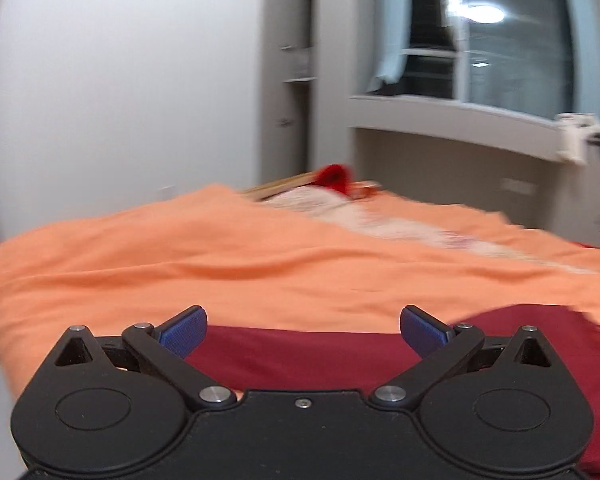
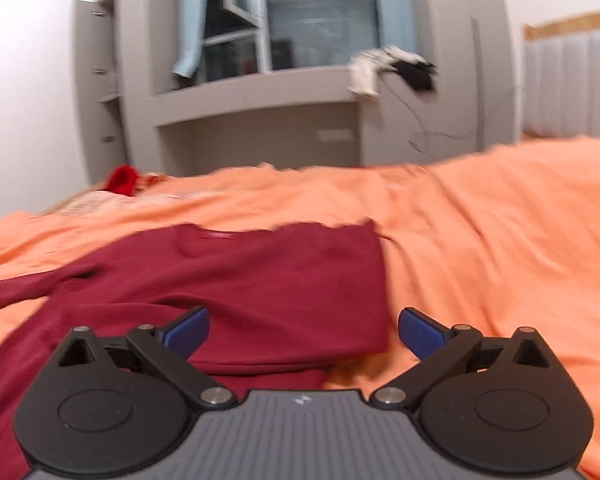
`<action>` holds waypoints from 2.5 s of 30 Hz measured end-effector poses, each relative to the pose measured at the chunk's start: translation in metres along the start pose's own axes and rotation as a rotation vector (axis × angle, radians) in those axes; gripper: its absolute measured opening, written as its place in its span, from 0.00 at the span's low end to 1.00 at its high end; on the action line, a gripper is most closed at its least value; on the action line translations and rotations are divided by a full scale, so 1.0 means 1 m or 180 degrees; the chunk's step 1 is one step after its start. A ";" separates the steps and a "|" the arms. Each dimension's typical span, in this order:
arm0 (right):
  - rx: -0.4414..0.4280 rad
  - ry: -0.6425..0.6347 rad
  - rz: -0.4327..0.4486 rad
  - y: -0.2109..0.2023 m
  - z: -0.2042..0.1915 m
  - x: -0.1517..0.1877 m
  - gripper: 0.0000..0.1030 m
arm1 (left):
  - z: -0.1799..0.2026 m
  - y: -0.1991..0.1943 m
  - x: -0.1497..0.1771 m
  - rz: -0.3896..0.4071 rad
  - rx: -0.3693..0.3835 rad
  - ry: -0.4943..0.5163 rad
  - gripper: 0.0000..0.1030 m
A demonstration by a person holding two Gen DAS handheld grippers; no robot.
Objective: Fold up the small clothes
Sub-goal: 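Grasp the other sleeve cuff with the left gripper, then lift the sleeve with the left gripper and fold it across the body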
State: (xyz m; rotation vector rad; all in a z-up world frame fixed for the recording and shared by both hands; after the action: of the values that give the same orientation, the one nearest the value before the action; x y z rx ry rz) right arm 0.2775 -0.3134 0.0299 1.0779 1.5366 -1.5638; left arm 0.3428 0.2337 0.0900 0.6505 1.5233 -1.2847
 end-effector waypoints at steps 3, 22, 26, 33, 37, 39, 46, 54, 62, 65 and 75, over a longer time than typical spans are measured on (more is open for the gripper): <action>-0.0291 -0.0085 0.0105 -0.013 -0.026 -0.001 1.00 | -0.049 0.009 0.014 -0.0262 -0.0026 -0.0560 1.00; -0.0588 -0.0341 -0.0316 0.008 -0.079 0.041 1.00 | -0.106 0.112 0.061 -0.0428 -0.0309 -0.1545 0.30; -0.0599 -0.0422 -0.0340 0.008 -0.080 0.047 1.00 | -0.111 0.118 0.057 -0.0345 -0.0283 -0.1656 0.06; -0.0629 -0.0421 -0.0330 0.002 -0.074 0.048 1.00 | -0.066 0.089 -0.002 0.0191 0.0147 -0.1154 0.04; -0.0627 -0.0368 -0.0292 -0.002 -0.070 0.043 1.00 | -0.003 0.054 -0.045 0.0478 0.0555 -0.0607 0.04; -0.0627 -0.0335 -0.0251 -0.006 -0.067 0.040 1.00 | 0.037 0.035 -0.062 0.0574 0.0804 -0.0294 0.04; -0.0544 -0.0233 -0.0125 -0.016 -0.051 0.031 1.00 | 0.178 -0.036 -0.073 0.0826 0.1780 0.0510 0.04; -0.0277 0.0158 -0.0020 -0.022 -0.005 0.021 1.00 | 0.298 -0.063 0.004 0.0367 0.2522 0.0838 0.04; -0.0040 0.0328 0.0016 -0.024 0.027 0.024 1.00 | 0.346 -0.066 0.117 -0.0156 0.2993 0.1228 0.05; 0.0019 0.0395 -0.0003 -0.023 0.036 0.026 1.00 | 0.349 -0.064 0.155 -0.0338 0.3085 0.1344 0.08; 0.0006 0.0248 -0.0123 -0.011 0.020 0.034 1.00 | 0.337 -0.062 0.178 -0.0434 0.3056 0.1340 0.69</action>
State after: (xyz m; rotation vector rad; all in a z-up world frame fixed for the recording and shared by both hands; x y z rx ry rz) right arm 0.2516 -0.3298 0.0025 1.1282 1.6168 -1.5657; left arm 0.3409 -0.1347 -0.0267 1.5151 1.2039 -2.0877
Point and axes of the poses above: each gripper's, at about its wrist camera, not at the fingertips, and y roughly the way its jaws point, z to its right, x to its underside, the point moved 10 cm from there along y, roughly the way its jaws point, and after that the axes turned 8 degrees about x, right-handed, at the moved point
